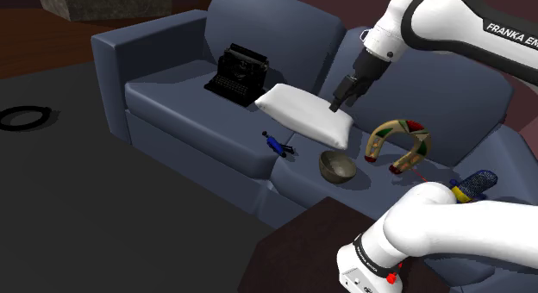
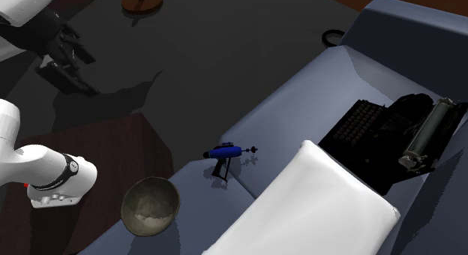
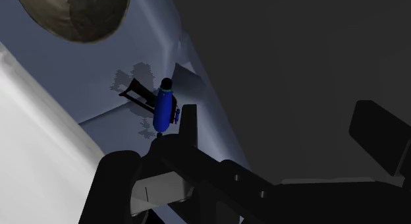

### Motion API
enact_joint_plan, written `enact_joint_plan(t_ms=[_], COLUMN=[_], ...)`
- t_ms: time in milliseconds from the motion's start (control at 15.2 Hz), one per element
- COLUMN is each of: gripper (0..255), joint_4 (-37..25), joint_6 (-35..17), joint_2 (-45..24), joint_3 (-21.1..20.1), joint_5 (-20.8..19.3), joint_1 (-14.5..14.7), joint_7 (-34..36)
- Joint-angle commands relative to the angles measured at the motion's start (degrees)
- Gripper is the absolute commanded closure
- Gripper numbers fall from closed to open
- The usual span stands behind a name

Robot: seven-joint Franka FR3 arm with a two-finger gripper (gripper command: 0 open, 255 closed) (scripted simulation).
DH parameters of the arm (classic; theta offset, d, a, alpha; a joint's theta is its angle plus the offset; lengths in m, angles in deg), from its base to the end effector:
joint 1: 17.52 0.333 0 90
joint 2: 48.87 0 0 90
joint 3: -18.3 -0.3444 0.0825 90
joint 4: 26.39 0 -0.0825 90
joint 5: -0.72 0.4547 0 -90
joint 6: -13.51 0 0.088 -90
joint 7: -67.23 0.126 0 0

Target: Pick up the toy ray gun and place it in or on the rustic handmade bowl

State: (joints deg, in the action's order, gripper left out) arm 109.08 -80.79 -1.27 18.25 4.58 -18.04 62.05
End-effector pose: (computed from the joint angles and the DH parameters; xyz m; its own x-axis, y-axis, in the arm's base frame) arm 0.3542 0.0052 0.6104 0.9901 0.0767 0.1174 0.0838 -0.9949 -0.0563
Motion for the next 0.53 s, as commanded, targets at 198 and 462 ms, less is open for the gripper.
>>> enact_joint_plan(t_ms=[198,462], gripper=[0,0], joint_4=[0.8,1.0], joint_6=[-4.8,-10.9], joint_2=[-5.0,-12.4], joint_3=[1.2,2.7], joint_5=[0.4,1.3], joint_1=[-0.5,-1.0], joint_7=[-0.4,-1.0])
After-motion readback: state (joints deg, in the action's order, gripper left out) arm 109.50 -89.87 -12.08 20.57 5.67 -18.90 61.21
